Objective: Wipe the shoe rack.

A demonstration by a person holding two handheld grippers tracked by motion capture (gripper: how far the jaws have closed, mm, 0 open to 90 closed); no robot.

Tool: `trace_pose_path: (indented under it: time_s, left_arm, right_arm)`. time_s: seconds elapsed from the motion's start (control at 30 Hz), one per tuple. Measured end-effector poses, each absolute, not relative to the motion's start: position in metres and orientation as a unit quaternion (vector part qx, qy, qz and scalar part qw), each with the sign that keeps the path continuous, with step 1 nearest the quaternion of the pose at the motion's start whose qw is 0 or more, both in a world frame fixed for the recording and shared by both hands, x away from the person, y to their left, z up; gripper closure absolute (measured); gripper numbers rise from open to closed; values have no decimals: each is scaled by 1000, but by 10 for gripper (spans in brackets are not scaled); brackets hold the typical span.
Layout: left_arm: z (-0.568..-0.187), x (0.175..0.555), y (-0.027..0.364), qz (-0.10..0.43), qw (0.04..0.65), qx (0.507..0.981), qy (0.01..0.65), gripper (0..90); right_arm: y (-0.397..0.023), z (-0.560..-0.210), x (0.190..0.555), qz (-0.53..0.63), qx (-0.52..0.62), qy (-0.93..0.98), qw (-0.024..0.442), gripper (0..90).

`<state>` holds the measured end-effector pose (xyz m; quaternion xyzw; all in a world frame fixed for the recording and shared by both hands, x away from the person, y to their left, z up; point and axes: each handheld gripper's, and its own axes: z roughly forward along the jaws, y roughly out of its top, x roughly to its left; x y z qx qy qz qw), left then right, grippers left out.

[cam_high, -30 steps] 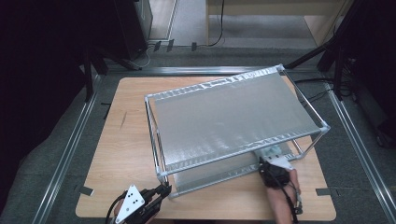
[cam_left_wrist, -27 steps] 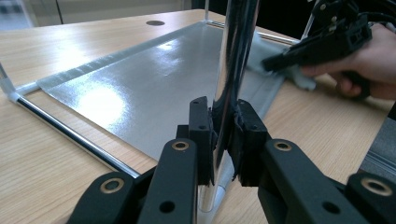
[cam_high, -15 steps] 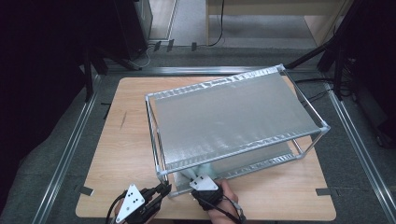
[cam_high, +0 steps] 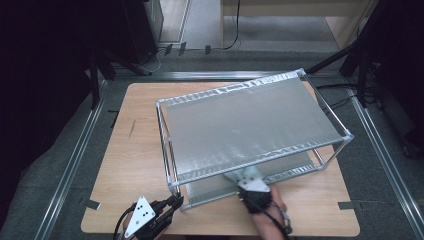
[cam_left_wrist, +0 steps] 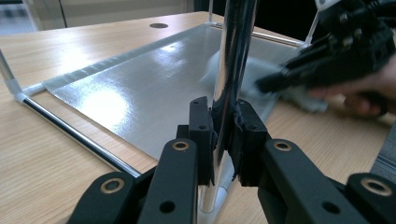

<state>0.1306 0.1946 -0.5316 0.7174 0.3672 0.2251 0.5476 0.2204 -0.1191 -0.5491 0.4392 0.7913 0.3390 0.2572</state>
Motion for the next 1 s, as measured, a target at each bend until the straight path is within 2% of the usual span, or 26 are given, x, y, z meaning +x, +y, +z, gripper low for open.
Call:
trace_pose_path:
  time_s: [0.17, 0.3, 0.4, 0.6, 1.0]
  left_arm:
    - [-531, 133, 196, 230, 544, 717, 369, 811]
    - [-531, 138, 199, 234, 542, 715, 375, 811]
    - [-530, 142, 203, 241, 538, 711, 384, 811]
    - [-529, 156, 226, 258, 526, 696, 415, 810]
    - [-530, 198, 263, 304, 507, 664, 457, 812]
  right_arm:
    - [-184, -543, 234, 319, 515, 747, 272, 785]
    - [-213, -542, 237, 322, 558, 716, 270, 794]
    - [-207, -545, 238, 319, 553, 717, 279, 799]
    - [-186, -551, 245, 346, 546, 718, 260, 814]
    - [-136, -550, 277, 329, 527, 739, 259, 832]
